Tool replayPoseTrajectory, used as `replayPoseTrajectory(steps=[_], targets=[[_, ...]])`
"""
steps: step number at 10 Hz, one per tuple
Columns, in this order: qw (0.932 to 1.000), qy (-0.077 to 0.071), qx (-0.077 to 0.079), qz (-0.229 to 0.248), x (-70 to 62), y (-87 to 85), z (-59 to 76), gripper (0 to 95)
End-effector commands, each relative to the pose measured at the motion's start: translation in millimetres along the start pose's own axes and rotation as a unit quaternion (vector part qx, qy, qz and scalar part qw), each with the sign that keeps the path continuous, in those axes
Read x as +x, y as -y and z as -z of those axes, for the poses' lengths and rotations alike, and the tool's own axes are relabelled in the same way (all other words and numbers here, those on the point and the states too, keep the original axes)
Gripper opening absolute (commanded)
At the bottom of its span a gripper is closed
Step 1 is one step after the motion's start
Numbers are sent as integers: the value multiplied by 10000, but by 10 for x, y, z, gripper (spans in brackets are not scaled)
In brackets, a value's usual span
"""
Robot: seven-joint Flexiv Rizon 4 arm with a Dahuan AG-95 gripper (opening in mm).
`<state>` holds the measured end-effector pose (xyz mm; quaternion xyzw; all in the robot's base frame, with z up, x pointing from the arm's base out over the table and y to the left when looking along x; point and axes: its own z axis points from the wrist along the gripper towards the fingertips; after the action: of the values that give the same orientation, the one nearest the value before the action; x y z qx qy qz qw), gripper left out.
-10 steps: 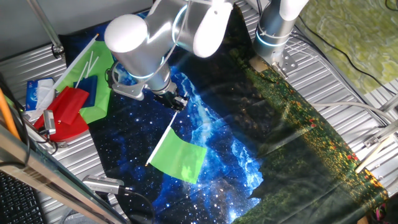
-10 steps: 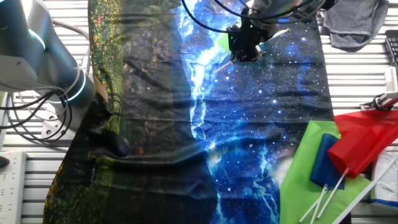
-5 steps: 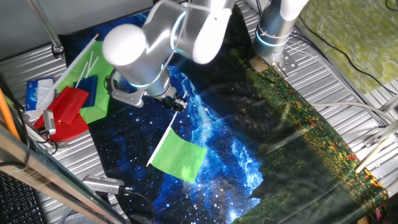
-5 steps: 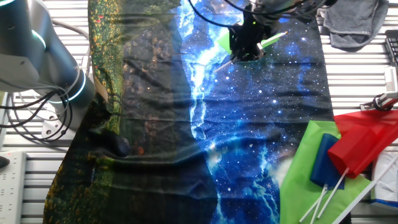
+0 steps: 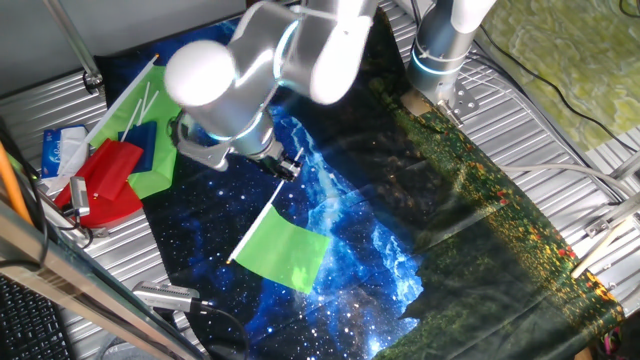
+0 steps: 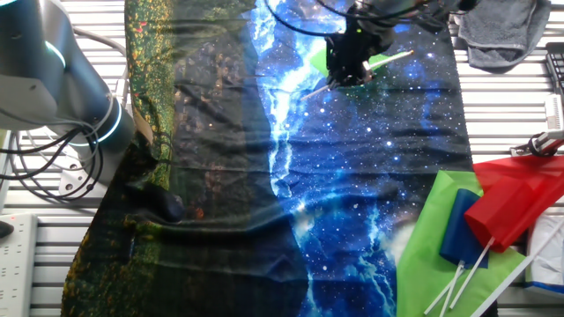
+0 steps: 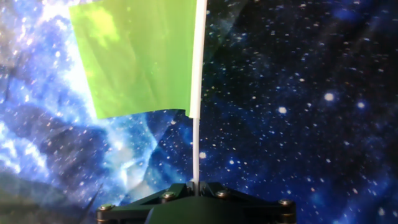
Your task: Wave the flag
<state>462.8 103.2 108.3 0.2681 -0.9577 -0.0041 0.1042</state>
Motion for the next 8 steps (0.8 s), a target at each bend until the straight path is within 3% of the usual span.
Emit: replayPoseTrajectory(steps=[1,3,8], targets=[[9977,540,391,-132,-21,10,-3,0],[9957,769,448,-257,-21,10,-3,0],[9959,829,298,-219,-21,10,-3,0]])
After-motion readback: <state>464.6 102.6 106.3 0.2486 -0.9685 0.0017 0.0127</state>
